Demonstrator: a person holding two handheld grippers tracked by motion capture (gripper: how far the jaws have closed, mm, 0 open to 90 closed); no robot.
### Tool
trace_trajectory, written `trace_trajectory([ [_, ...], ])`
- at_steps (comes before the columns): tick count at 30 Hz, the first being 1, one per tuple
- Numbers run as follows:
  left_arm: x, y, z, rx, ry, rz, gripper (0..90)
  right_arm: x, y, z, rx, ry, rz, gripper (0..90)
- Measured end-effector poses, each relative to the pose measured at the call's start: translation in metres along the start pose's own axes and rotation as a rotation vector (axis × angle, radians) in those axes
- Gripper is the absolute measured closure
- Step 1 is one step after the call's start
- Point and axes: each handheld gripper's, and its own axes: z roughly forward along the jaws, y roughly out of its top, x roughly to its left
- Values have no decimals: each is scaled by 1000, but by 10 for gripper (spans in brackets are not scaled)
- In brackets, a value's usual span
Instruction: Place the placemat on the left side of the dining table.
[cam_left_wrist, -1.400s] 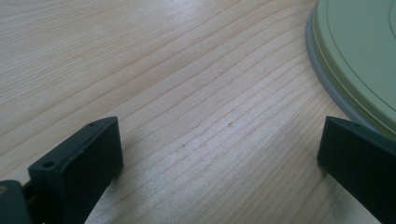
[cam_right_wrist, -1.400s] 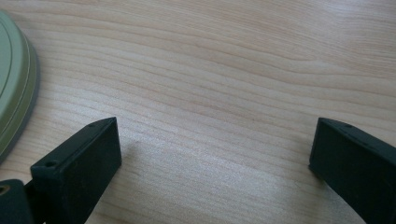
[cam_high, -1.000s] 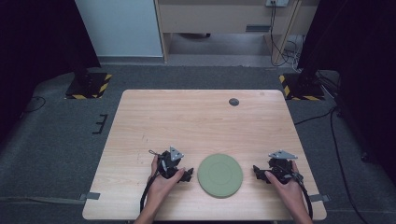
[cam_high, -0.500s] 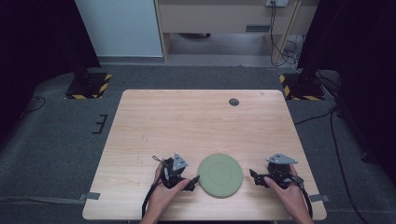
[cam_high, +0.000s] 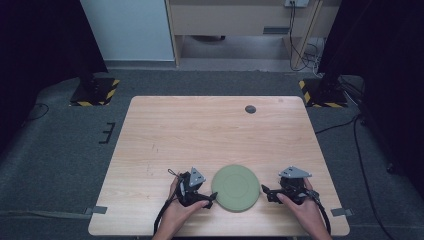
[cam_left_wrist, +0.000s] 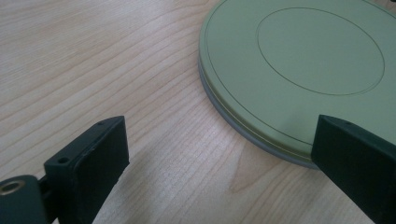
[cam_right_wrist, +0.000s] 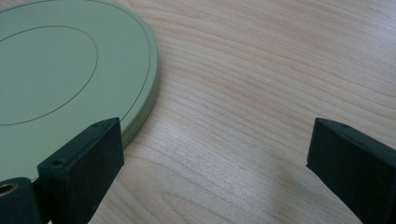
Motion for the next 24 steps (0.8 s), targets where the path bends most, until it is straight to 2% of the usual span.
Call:
trace_trajectory([
  [2,0,0,0,2,2,-4,36,1,0,0,1,3,0,41],
  [6,-2,-1,1,23,3,17,48,3,-1,1,6,8,-11,41],
  [13,0,-1,2,23,2,3,22,8,-1,4,15,19,-26,42],
  [19,-1,1,3,20,22,17,16,9,0,6,18,11,-21,37],
  [24,0,1,4,15,27,8,13,8,1,7,14,4,-11,34],
])
